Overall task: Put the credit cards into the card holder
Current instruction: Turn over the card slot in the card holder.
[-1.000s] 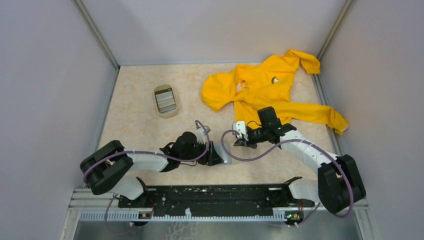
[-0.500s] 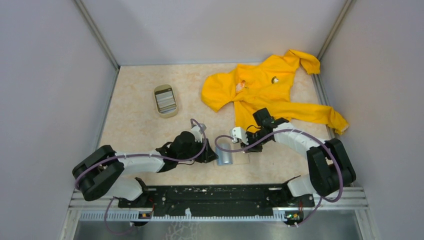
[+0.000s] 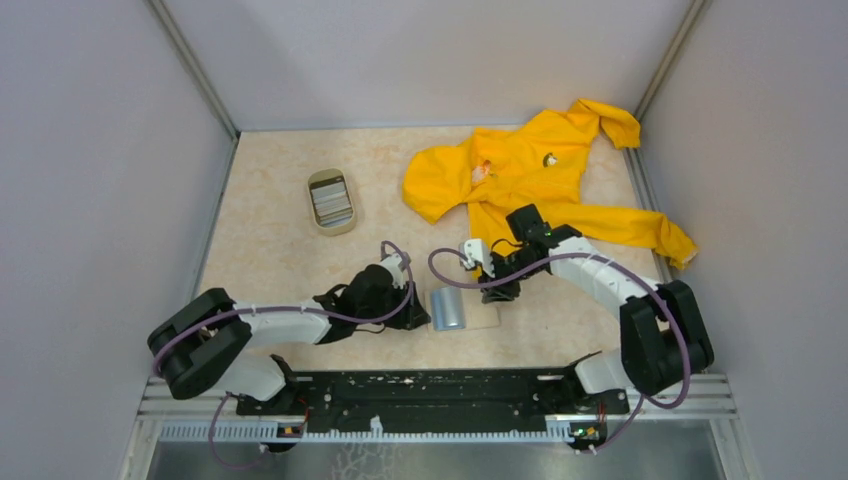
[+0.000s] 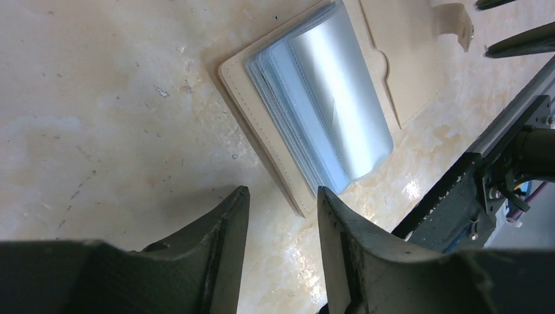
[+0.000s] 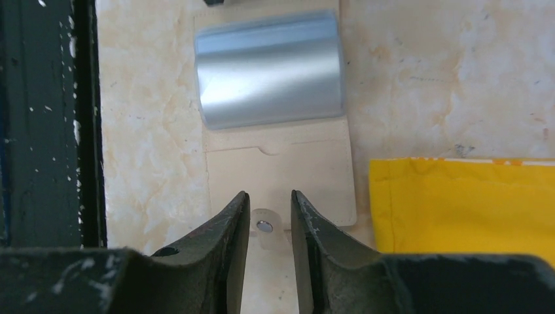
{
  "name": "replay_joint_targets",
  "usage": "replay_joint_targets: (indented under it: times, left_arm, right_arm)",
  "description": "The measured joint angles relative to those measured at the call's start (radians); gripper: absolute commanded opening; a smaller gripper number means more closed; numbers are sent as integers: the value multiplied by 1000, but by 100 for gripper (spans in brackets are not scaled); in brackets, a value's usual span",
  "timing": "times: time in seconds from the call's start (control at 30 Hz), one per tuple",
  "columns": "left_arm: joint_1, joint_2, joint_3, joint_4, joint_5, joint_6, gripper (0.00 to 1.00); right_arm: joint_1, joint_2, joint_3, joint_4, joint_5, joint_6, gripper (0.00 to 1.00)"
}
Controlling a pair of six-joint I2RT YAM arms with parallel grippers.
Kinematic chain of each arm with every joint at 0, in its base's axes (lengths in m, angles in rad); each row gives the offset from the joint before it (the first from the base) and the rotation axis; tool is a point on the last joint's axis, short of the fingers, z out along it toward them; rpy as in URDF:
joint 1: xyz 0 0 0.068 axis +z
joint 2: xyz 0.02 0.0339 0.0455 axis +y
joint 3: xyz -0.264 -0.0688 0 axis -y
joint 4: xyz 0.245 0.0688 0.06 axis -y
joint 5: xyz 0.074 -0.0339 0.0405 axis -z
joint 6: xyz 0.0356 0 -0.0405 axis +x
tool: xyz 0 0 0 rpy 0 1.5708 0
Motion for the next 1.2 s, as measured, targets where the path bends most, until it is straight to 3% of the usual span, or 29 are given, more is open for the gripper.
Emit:
replay_joint_targets:
  times: [0.13, 0.37, 0.57, 0.77, 0.9, 1.03, 1.2]
  left_arm:
    - [0, 39, 30, -11, 1, 10, 38]
    - [0, 123, 106, -21, 9, 22, 36]
    - [0, 153, 131, -27, 6, 32, 27]
    - [0, 186, 184, -61, -24, 75, 24]
    - [0, 220, 232, -82, -47, 119, 22]
    - [0, 233, 252, -90, -58, 147, 29]
    - [0, 185, 219, -98, -67, 152, 34]
  right_arm:
    - [-6, -52, 15, 37, -78, 70, 30]
    - [-1, -71, -45, 268, -156, 270, 27]
    - [47, 53, -60, 357, -61, 369, 12]
    - [64, 110, -60, 346, 52, 380, 10]
    - [64, 111, -60, 340, 84, 378, 16]
    - [54, 111, -48, 322, 46, 384, 35]
    - [27, 95, -41, 324, -24, 385, 37]
